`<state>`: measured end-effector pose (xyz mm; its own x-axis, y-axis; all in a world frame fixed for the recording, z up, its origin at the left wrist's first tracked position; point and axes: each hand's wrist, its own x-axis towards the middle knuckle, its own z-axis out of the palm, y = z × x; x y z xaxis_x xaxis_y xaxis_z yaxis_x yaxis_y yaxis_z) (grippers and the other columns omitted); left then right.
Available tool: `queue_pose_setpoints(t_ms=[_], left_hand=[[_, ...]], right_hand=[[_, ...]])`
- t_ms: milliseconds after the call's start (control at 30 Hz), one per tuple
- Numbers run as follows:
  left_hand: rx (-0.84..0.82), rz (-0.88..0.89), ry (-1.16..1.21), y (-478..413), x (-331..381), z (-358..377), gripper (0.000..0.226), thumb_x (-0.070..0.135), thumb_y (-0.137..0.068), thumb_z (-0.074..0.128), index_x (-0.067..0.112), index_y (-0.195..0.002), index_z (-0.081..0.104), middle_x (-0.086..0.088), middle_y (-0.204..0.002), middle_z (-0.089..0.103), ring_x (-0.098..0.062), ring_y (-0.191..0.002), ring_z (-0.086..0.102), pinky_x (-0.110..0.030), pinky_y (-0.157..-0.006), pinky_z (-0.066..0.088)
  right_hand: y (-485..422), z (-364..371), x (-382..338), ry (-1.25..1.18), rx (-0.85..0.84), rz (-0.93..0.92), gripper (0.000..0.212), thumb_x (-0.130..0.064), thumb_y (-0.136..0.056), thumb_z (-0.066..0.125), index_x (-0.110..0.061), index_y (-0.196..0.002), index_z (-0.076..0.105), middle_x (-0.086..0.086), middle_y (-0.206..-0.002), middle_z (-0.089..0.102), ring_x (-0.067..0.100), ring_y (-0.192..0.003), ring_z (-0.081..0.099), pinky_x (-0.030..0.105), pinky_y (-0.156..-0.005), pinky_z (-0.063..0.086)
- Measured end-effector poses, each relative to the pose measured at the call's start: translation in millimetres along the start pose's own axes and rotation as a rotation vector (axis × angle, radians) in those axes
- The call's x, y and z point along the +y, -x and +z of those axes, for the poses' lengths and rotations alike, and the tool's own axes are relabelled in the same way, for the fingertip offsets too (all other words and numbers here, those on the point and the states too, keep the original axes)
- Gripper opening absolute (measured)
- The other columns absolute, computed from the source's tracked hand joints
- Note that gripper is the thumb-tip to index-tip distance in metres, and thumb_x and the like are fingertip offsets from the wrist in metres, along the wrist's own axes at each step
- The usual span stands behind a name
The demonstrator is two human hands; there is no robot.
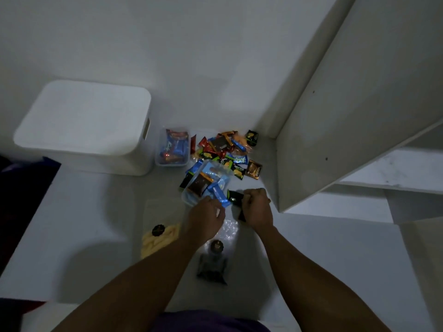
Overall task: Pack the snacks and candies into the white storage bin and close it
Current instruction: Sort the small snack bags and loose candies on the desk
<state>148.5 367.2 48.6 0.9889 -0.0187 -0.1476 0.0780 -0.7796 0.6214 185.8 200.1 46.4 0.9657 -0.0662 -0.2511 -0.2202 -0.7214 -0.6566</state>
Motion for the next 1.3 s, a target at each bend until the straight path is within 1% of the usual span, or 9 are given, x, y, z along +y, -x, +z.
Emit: queue_pose_setpoints(t_ms=[200, 300, 400, 633, 867, 967, 1067, 1200, 1300], left_hand=[[0.087, 0.105, -0.041, -91.0, 40.0, -3.4, 0.018, 0.03, -0.089, 0.066, 0.017, -0.099, 0.071, -0.003, -0.097, 0.07, -0.015, -0.084, 0.064, -0.035, -0.074, 0.056], [-0.043, 0.106, -0.204, -133.8, 49.4, 3.6, 0.022, 0.031, -0.091, 0.058, 0.018, -0.104, 0.069, -0.005, -0.107, 0.066, -0.024, -0.102, 0.06, -0.04, -0.086, 0.05], [-0.141, 0.171, -0.195, -167.6, 52.6, 15.2, 0.029, 0.025, -0.094, 0.05, 0.015, -0.117, 0.065, -0.009, -0.122, 0.061, -0.029, -0.116, 0.052, -0.044, -0.094, 0.046], [-0.301, 0.142, 0.032, -217.9, 64.0, 38.1, 0.047, -0.001, -0.088, 0.053, 0.005, -0.134, 0.056, -0.018, -0.123, 0.065, -0.03, -0.105, 0.065, -0.044, -0.09, 0.054], [-0.324, 0.107, 0.09, -232.4, 62.2, 43.5, 0.058, -0.004, -0.088, 0.05, 0.011, -0.144, 0.045, -0.016, -0.114, 0.068, -0.027, -0.092, 0.067, -0.043, -0.08, 0.058], [-0.306, 0.066, 0.129, -226.9, 59.5, 40.1, 0.057, -0.002, -0.089, 0.046, 0.016, -0.143, 0.046, -0.014, -0.115, 0.068, -0.027, -0.094, 0.067, -0.045, -0.08, 0.058], [-0.241, 0.038, 0.225, -218.2, 64.8, 30.2, 0.052, 0.002, -0.09, 0.044, 0.024, -0.136, 0.055, -0.008, -0.112, 0.07, -0.024, -0.094, 0.067, -0.045, -0.082, 0.058], [-0.114, 0.047, 0.38, -199.9, 84.4, -2.6, 0.044, -0.001, -0.093, 0.047, 0.012, -0.134, 0.057, -0.003, -0.125, 0.067, -0.013, -0.113, 0.061, -0.026, -0.098, 0.049], [-0.039, 0.052, 0.452, -190.2, 89.1, -27.9, 0.037, 0.005, -0.094, 0.052, 0.011, -0.13, 0.06, -0.004, -0.117, 0.069, -0.016, -0.108, 0.064, -0.031, -0.093, 0.053]], right_hand=[[-74.8, -21.3, -8.6, -0.059, 0.115, 0.097, 0.028, -0.011, -0.096, 0.052, -0.011, -0.121, 0.065, 0.017, -0.119, 0.059, 0.028, -0.097, 0.062, 0.025, -0.081, 0.046], [-107.0, -24.5, -3.2, -0.155, 0.146, 0.203, 0.033, -0.006, -0.095, 0.053, 0.002, -0.128, 0.058, 0.023, -0.13, 0.052, 0.034, -0.115, 0.056, 0.03, -0.096, 0.044], [-139.5, -29.0, -0.8, -0.324, 0.153, 0.362, 0.048, -0.007, -0.098, 0.049, -0.004, -0.145, 0.043, 0.018, -0.148, 0.041, 0.033, -0.129, 0.049, 0.034, -0.103, 0.043], [-189.4, -23.1, 9.1, -0.345, 0.208, 0.443, 0.044, -0.014, -0.103, 0.043, -0.005, -0.146, 0.043, 0.013, -0.153, 0.04, 0.026, -0.14, 0.038, 0.028, -0.108, 0.031], [-200.6, -6.8, 6.1, -0.576, 0.398, 0.544, 0.03, 0.0, -0.091, 0.055, -0.002, -0.12, 0.065, 0.017, -0.124, 0.065, 0.031, -0.115, 0.061, 0.036, -0.094, 0.05], [-196.1, -12.1, -5.1, -0.666, 0.405, 0.514, 0.03, -0.001, -0.093, 0.051, -0.008, -0.118, 0.067, 0.011, -0.119, 0.066, 0.024, -0.106, 0.063, 0.032, -0.088, 0.052], [-189.4, -24.8, -19.3, -0.731, 0.413, 0.404, 0.029, -0.003, -0.089, 0.053, -0.018, -0.108, 0.07, 0.007, -0.108, 0.07, 0.022, -0.097, 0.067, 0.042, -0.087, 0.058], [-175.7, -55.8, -48.3, -0.691, 0.391, 0.252, 0.026, -0.009, -0.087, 0.057, -0.012, -0.108, 0.072, 0.005, -0.102, 0.072, 0.021, -0.093, 0.07, 0.047, -0.084, 0.059], [-156.0, -88.6, -77.9, -0.655, 0.378, 0.129, 0.022, -0.007, -0.092, 0.055, -0.011, -0.109, 0.068, 0.007, -0.096, 0.071, 0.018, -0.077, 0.066, 0.039, -0.076, 0.059]])
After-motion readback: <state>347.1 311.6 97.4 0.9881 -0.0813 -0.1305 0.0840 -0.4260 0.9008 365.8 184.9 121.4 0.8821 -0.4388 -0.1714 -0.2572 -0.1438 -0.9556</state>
